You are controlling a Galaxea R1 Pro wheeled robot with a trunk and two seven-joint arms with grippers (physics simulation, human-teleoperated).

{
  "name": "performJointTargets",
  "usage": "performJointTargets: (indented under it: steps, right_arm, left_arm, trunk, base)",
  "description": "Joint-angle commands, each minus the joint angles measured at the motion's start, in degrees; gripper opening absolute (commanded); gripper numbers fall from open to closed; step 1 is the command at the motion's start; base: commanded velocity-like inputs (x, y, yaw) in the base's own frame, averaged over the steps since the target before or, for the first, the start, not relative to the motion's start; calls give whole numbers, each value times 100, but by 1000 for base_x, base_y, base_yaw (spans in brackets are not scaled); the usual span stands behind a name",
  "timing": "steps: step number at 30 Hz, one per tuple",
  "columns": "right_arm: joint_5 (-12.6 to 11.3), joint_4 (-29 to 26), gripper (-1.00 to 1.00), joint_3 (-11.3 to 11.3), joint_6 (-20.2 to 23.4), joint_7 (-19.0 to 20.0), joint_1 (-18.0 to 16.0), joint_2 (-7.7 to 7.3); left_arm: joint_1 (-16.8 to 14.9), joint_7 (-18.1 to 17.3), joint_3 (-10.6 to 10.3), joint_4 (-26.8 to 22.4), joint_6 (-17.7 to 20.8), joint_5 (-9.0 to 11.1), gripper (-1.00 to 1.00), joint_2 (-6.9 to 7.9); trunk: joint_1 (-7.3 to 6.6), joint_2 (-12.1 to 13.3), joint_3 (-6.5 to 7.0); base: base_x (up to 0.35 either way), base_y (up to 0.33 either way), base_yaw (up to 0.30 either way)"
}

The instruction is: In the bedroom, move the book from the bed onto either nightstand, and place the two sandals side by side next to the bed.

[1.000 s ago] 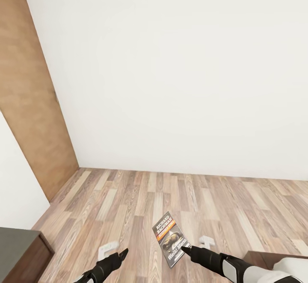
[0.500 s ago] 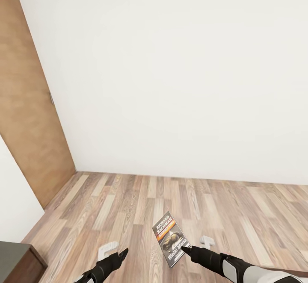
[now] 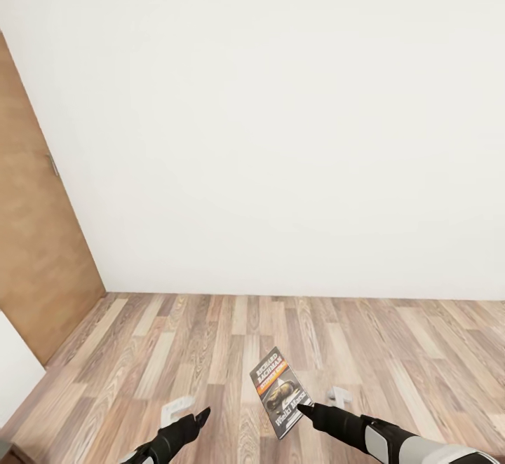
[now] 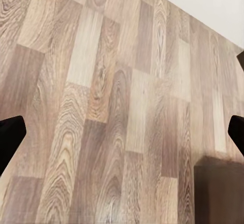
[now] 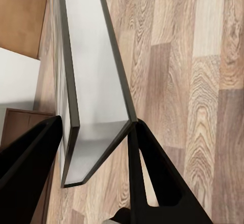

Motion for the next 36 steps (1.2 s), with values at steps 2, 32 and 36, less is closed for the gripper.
performJointTargets:
  steps: [2, 32, 36]
  right_arm:
    - [-67, 16, -100, 20, 4, 33, -10, 1]
    - [-67, 16, -100, 20, 5, 29, -10, 3]
    - [-66, 16, -100, 20, 4, 27, -10, 3]
  left_arm:
    - [-4, -11, 43, 1, -21, -51, 100, -1]
    - [-4, -11, 43, 1, -21, -51, 100, -1]
    - [-4, -11, 43, 1, -21, -51, 100, -1]
  trunk:
    - [3, -6, -10]
    - [3, -6, -12]
    - [3, -6, -12]
  base:
    - [241, 0, -18]
    - [241, 0, -1]
    - [241, 0, 0]
